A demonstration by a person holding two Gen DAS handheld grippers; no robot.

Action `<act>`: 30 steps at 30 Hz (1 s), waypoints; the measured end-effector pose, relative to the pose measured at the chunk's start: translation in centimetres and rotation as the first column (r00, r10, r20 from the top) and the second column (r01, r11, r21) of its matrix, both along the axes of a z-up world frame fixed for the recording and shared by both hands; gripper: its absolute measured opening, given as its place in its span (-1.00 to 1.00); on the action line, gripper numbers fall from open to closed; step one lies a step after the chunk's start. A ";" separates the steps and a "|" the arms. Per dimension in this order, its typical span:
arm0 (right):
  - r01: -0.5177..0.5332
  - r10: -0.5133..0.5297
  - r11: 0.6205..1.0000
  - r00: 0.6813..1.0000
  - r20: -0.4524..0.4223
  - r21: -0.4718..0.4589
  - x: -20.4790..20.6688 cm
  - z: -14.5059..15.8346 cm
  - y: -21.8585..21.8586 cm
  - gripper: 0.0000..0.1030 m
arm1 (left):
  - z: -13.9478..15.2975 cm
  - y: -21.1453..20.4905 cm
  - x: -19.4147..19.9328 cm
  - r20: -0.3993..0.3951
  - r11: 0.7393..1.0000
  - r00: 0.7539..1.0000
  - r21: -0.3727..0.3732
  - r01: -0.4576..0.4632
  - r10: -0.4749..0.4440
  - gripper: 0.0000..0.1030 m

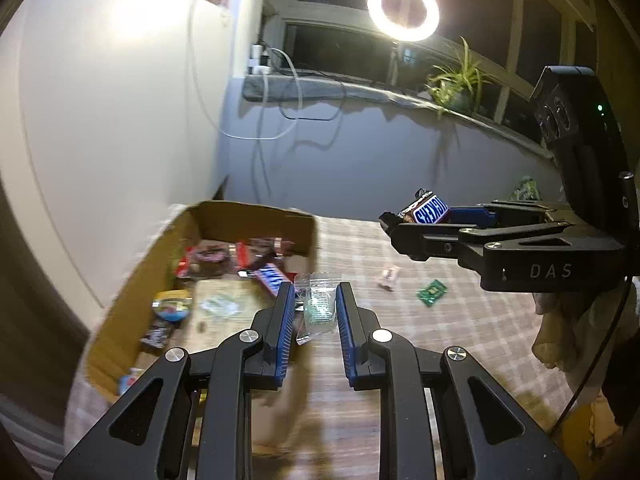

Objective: Organize snacks
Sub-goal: 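Grasp the Snickers bar with the right tool while the left tool grasps the clear green candy, then drop the Snickers bar into the box with the right tool while the left tool drops the clear candy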

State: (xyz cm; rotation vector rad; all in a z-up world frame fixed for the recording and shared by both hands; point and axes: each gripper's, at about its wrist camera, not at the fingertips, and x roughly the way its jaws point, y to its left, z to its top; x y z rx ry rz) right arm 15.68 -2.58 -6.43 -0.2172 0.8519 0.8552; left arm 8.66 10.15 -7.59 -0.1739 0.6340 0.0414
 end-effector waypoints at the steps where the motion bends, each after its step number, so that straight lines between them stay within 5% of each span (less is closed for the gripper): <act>1: -0.007 0.007 1.000 1.000 0.000 0.000 -0.1 0.0 0.4 0.14 | 0.0 0.5 -0.2 0.002 1.000 1.000 0.001 -0.008 0.008 -0.62; 15: -0.107 0.106 0.994 0.994 -0.032 -0.028 0.1 -2.3 8.4 0.14 | -0.7 5.5 -1.4 0.002 0.996 0.996 -0.005 -0.094 0.094 -0.62; 30: -0.118 0.112 0.990 0.990 -0.083 -0.074 2.4 -5.3 11.4 0.16 | -2.2 7.6 0.2 -0.026 0.992 0.992 -0.012 -0.122 0.122 -0.60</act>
